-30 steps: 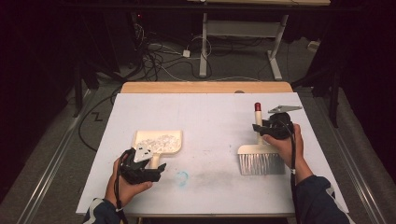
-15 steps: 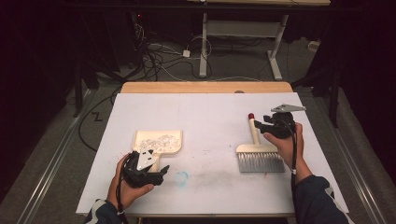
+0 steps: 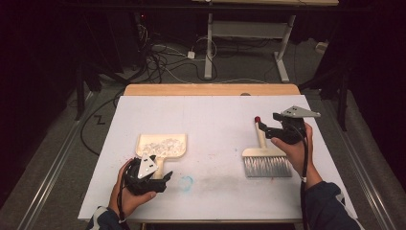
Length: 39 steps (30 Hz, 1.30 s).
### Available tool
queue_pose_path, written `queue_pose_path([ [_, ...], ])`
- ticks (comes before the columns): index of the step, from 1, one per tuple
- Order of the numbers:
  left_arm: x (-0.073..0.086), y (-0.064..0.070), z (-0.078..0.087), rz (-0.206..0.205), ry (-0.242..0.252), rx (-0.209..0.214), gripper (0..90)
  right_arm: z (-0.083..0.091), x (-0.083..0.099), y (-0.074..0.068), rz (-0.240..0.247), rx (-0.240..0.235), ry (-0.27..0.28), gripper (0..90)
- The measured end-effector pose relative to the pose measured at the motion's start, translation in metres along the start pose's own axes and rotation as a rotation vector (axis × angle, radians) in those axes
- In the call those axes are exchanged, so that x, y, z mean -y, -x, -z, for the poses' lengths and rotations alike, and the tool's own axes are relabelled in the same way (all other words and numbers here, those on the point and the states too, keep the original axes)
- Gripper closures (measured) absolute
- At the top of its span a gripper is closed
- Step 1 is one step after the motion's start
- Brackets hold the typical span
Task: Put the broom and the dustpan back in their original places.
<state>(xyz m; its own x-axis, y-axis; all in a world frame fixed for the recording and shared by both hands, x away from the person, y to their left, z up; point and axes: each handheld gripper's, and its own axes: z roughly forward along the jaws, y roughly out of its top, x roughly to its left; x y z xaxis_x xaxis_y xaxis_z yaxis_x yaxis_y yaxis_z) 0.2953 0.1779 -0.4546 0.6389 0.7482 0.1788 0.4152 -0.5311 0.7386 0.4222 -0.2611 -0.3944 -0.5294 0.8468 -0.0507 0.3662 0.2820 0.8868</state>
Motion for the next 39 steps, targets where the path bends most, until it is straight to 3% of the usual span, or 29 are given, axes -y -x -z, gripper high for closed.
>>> queue_pose_path([
  [9,0.001,0.002,-0.002,0.007,0.004,0.017,17.0,0.014,-0.006,-0.013,0.056,0.023,0.052,18.9],
  [12,0.001,0.004,-0.002,-0.004,0.011,0.015,16.7,0.019,-0.007,-0.014,0.055,0.018,0.077,17.8],
  [20,0.000,0.006,-0.001,-0.005,0.027,0.012,16.7,0.034,-0.008,-0.020,0.060,0.011,0.116,18.5],
  [29,0.001,0.007,0.001,-0.010,0.039,-0.005,16.7,0.052,-0.009,-0.031,0.105,-0.012,0.151,18.6],
  [39,0.007,0.011,0.008,-0.030,0.052,-0.021,16.7,0.066,-0.006,-0.041,0.139,-0.017,0.157,18.9],
])
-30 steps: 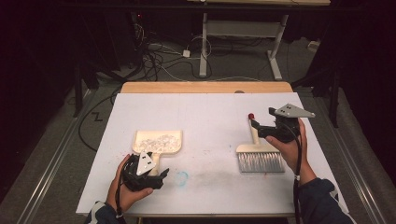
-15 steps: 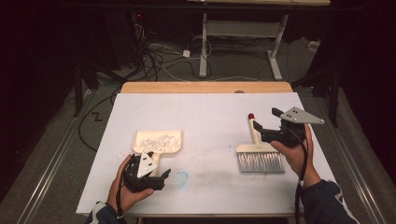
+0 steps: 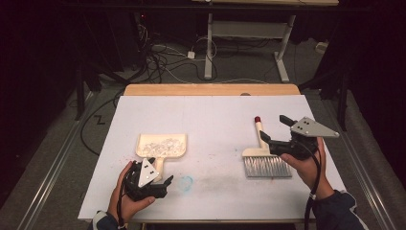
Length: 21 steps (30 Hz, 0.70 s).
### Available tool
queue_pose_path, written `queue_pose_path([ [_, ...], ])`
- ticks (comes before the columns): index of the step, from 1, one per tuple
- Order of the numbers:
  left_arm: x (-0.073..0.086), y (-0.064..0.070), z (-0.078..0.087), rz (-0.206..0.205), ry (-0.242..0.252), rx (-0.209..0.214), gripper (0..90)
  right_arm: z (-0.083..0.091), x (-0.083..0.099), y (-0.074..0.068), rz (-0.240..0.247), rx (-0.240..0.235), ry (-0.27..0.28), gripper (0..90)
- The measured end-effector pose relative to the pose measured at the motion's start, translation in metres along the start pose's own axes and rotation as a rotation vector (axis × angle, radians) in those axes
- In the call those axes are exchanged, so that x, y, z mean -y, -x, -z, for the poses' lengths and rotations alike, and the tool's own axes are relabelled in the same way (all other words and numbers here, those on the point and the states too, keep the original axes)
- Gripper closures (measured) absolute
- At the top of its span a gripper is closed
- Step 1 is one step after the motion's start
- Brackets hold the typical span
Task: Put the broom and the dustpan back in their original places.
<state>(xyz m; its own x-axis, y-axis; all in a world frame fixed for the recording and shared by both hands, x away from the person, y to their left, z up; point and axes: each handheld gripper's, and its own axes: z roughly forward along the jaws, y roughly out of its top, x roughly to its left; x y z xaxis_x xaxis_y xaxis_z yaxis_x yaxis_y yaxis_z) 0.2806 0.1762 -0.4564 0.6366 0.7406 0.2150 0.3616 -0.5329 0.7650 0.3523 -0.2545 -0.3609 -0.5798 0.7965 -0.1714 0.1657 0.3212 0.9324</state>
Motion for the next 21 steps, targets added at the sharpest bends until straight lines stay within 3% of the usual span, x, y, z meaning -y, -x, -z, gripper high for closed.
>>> queue_pose_path([
  [8,0.001,-0.001,0.000,-0.002,0.004,-0.014,16.7,0.012,0.005,-0.006,0.026,0.007,-0.001,19.5],
  [13,0.002,0.001,-0.001,-0.016,0.006,-0.028,17.5,0.021,0.010,-0.009,0.033,0.030,0.029,20.5],
  [16,0.003,0.003,-0.002,-0.036,-0.003,-0.041,18.4,0.026,0.014,-0.011,0.039,0.023,0.019,20.3],
  [21,0.003,0.003,-0.004,-0.028,-0.003,-0.025,17.9,0.036,0.026,-0.016,0.067,0.031,0.044,20.9],
])
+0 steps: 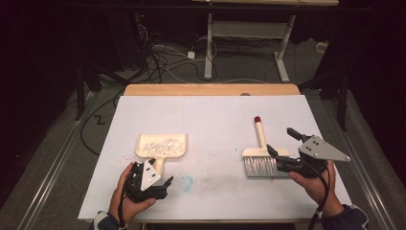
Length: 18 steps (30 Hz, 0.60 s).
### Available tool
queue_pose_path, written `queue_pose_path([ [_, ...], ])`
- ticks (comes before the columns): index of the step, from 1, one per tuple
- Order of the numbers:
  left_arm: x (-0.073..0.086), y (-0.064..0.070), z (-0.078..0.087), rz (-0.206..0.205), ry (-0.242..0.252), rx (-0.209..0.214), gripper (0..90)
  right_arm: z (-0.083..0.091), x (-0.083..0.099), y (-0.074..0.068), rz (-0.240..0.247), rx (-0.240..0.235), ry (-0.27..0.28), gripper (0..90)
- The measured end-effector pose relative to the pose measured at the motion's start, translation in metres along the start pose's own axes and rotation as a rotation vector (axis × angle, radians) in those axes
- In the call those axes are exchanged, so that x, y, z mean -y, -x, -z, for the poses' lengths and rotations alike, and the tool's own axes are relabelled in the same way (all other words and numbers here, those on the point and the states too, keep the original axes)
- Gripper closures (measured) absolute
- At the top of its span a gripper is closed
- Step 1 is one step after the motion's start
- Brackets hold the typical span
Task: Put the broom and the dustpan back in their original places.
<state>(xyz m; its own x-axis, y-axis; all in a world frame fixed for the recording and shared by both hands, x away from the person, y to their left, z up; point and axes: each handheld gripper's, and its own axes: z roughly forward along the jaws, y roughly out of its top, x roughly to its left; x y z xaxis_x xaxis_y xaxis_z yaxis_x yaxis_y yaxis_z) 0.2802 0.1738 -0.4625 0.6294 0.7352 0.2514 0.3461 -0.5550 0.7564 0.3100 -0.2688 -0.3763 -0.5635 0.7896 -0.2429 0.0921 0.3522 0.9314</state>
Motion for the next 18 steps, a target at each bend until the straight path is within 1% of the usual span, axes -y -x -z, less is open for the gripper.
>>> queue_pose_path([
  [2,0.000,0.000,-0.001,0.006,0.000,-0.002,17.9,0.003,0.004,-0.002,0.026,0.010,-0.008,21.1],
  [3,0.000,0.000,-0.001,0.007,0.000,-0.002,17.9,0.004,0.006,-0.003,0.031,0.016,-0.011,21.2],
  [5,0.000,0.000,-0.002,0.003,-0.005,0.002,17.9,0.007,0.011,-0.003,0.026,0.006,-0.016,21.2],
  [8,-0.001,0.001,-0.003,-0.004,-0.008,0.005,17.9,0.010,0.017,-0.003,0.034,0.009,-0.033,21.1],
  [12,-0.001,0.001,-0.004,-0.001,-0.007,0.005,17.9,0.015,0.025,-0.002,0.036,0.015,-0.057,21.1],
  [14,-0.001,0.001,-0.004,-0.001,-0.005,0.004,17.9,0.017,0.030,-0.001,0.030,0.010,-0.068,21.0],
  [15,-0.001,0.001,-0.004,0.000,-0.004,0.006,17.9,0.018,0.033,-0.001,0.038,0.014,-0.079,20.9],
  [18,0.000,0.001,-0.005,-0.002,-0.006,0.006,17.9,0.019,0.043,0.001,0.037,0.013,-0.103,20.7],
])
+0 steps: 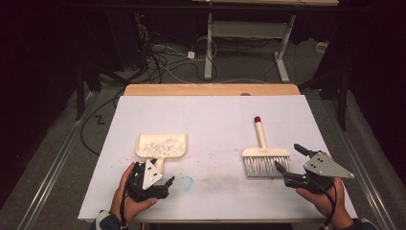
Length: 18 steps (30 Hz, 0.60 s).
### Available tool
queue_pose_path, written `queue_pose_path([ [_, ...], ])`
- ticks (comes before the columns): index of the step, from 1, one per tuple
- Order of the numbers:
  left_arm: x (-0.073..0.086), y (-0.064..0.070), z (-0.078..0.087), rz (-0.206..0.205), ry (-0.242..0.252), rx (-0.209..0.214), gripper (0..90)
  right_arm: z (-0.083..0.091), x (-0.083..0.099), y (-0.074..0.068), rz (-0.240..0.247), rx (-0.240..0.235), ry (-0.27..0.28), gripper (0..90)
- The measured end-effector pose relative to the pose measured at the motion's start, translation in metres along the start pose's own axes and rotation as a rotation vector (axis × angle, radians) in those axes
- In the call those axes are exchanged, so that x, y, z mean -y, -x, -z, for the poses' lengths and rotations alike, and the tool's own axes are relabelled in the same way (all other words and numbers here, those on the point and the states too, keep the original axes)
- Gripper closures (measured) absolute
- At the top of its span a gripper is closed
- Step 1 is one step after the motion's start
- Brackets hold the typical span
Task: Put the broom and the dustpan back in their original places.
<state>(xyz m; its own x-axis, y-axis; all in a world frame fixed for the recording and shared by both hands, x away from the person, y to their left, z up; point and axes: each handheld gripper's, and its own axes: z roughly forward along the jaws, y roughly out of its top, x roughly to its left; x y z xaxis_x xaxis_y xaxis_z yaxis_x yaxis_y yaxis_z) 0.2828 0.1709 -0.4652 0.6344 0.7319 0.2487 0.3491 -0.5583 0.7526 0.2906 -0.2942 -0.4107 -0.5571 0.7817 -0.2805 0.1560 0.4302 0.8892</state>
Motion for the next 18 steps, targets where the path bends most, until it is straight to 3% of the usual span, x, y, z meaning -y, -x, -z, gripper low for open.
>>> queue_pose_path([
  [3,0.000,0.000,0.000,0.001,0.000,-0.001,17.8,-0.001,0.010,0.001,0.022,0.008,-0.017,20.5],
  [9,0.001,0.000,-0.002,0.004,-0.003,-0.004,17.1,-0.002,0.033,0.003,-0.042,0.023,-0.059,21.1],
  [11,0.000,0.000,-0.002,0.004,-0.002,-0.008,17.1,-0.002,0.039,0.004,-0.067,0.007,-0.078,20.3],
  [18,-0.001,0.001,-0.005,0.003,-0.014,-0.006,16.9,0.002,0.044,0.009,-0.076,0.017,-0.085,19.5],
])
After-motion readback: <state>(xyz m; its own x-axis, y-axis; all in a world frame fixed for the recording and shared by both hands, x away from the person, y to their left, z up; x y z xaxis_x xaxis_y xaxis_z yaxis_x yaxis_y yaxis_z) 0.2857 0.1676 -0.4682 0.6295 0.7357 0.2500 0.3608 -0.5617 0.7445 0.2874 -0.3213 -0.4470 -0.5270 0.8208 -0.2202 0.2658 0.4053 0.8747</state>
